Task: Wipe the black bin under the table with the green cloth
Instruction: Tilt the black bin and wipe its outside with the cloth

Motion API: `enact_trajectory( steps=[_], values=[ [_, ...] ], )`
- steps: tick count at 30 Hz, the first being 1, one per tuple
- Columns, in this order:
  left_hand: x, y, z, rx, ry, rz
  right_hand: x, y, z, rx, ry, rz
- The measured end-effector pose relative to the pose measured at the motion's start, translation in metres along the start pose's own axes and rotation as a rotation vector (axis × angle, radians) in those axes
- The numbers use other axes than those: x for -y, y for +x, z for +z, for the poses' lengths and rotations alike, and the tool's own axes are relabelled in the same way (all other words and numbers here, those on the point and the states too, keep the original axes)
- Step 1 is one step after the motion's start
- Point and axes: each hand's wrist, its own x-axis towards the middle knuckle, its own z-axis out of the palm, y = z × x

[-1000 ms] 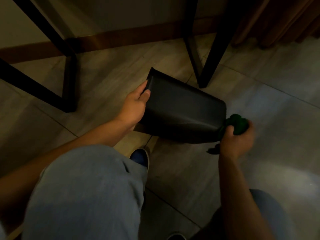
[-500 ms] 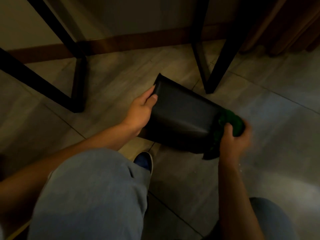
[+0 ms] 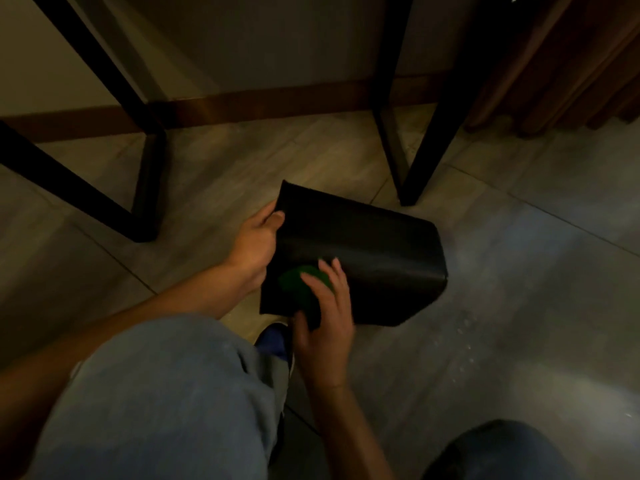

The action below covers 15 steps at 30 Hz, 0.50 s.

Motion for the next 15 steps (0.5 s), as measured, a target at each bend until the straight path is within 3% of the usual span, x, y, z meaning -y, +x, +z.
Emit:
enact_trajectory(
  steps=[4,6,10,15],
  values=[
    [0.0,0.004,-0.003,0.031,-0.033,-0.015,-0.015,0.031,-0.071,-0.39,0.202,0.383],
    [0.001,0.005,-0.002,0.047,0.004,0.011,-0.043,0.06,-0.107,-0.505,0.178,0.507],
    [0.003,0.004,-0.004,0.09,0.086,0.048,-0.083,0.077,-0.137,-0.347,-0.091,0.575],
    [0.001,0.002,-0.004,0.092,0.14,0.052,-0.083,0.065,-0.128,-0.313,-0.197,0.428]
  ],
)
